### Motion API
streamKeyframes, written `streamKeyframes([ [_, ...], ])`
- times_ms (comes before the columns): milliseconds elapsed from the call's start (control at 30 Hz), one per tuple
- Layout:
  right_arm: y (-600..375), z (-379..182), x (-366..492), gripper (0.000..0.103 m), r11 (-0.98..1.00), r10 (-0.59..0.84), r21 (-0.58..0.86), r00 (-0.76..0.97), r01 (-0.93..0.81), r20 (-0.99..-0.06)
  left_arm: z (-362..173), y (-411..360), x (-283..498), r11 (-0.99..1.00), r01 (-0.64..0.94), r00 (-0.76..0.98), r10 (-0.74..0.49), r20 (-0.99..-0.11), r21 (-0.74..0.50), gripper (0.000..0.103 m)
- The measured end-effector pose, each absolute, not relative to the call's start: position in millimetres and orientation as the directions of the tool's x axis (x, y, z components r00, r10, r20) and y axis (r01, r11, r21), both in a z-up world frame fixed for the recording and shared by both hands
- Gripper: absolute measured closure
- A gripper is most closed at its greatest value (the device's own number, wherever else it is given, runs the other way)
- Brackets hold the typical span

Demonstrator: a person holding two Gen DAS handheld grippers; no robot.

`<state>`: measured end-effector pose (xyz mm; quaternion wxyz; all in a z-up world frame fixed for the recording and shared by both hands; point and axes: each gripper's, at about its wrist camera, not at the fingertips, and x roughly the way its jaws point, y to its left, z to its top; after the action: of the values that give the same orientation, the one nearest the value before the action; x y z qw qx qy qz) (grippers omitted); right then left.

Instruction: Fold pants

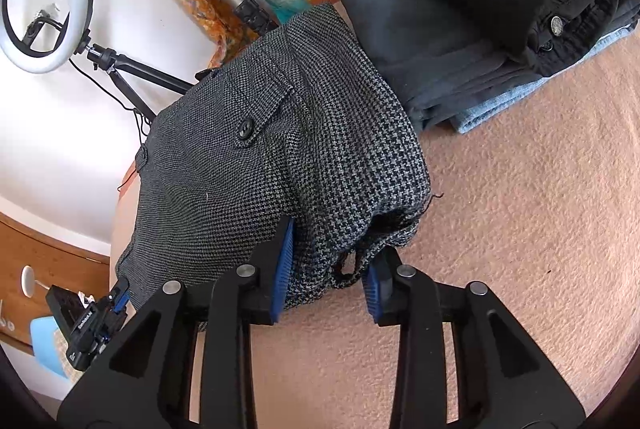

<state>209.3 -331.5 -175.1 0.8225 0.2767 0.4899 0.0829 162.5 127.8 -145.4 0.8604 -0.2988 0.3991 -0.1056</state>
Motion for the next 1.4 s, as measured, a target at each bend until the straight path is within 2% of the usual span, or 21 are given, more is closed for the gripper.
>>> streamKeyframes([
  [100, -331.7, -172.4, 208.1, 0.083, 0.835, 0.409, 0.536, 0.513, 0.123, -0.755, -131.8, 120.9, 153.0, 0.814, -0.034, 0.681, -0.406, -0.609, -0.580, 0.097],
  [167, -334.0, -165.1, 207.2, 0.085, 0.831, 0.414, 0.546, 0.531, 0.112, -0.739, -127.2, 119.3, 145.4, 0.829, -0.024, 0.690, -0.390, -0.610, -0.558, 0.097],
  [333, -333.3, -172.6, 208.2, 0.083, 0.829, 0.423, 0.547, 0.509, 0.118, -0.750, -149.3, 129.5, 147.8, 0.847, -0.103, 0.640, -0.344, -0.687, -0.521, 0.097],
  [400, -332.4, -177.4, 206.4, 0.069, 0.828, 0.423, 0.547, 0.498, 0.127, -0.757, -145.7, 130.4, 145.8, 0.861, -0.100, 0.641, -0.327, -0.695, -0.498, 0.097],
  [433, -333.7, -178.7, 203.9, 0.065, 0.822, 0.432, 0.556, 0.498, 0.126, -0.752, -140.0, 129.3, 143.6, 0.878, -0.089, 0.650, -0.308, -0.695, -0.471, 0.096],
  [600, -352.2, -185.0, 187.9, 0.032, 0.739, 0.490, 0.652, 0.530, 0.168, -0.692, -109.4, 115.2, 135.8, 0.925, -0.007, 0.692, -0.271, -0.669, -0.381, 0.090],
  [700, -361.7, -191.3, 180.7, 0.031, 0.690, 0.498, 0.695, 0.566, 0.199, -0.657, -95.8, 91.0, 142.7, 0.944, 0.077, 0.695, -0.281, -0.662, -0.320, 0.076],
  [900, -357.5, -193.5, 191.6, 0.030, 0.673, 0.489, 0.714, 0.607, 0.194, -0.626, -115.1, 42.4, 169.6, 0.948, 0.175, 0.623, -0.315, -0.716, -0.264, 0.075],
  [1033, -354.2, -194.0, 200.3, 0.027, 0.651, 0.469, 0.729, 0.641, 0.214, -0.607, -139.5, 28.3, 178.2, 0.959, 0.187, 0.570, -0.283, -0.771, -0.214, 0.075],
  [1133, -349.6, -194.0, 207.6, 0.031, 0.633, 0.463, 0.738, 0.651, 0.233, -0.602, -147.2, 25.9, 178.3, 0.962, 0.197, 0.562, -0.269, -0.782, -0.189, 0.075],
  [1200, -345.9, -195.1, 213.4, 0.047, 0.637, 0.456, 0.728, 0.637, 0.253, -0.621, -146.1, 22.5, 176.4, 0.964, 0.210, 0.562, -0.256, -0.786, -0.164, 0.075],
  [1300, -342.3, -193.5, 218.2, 0.058, 0.659, 0.436, 0.703, 0.627, 0.266, -0.646, -139.0, 22.2, 174.0, 0.966, 0.197, 0.562, -0.250, -0.788, -0.166, 0.075],
  [1400, -342.4, -188.1, 216.2, 0.069, 0.674, 0.422, 0.687, 0.623, 0.270, -0.659, -115.6, 10.2, 173.8, 0.957, 0.221, 0.599, -0.284, -0.749, -0.186, 0.075],
])
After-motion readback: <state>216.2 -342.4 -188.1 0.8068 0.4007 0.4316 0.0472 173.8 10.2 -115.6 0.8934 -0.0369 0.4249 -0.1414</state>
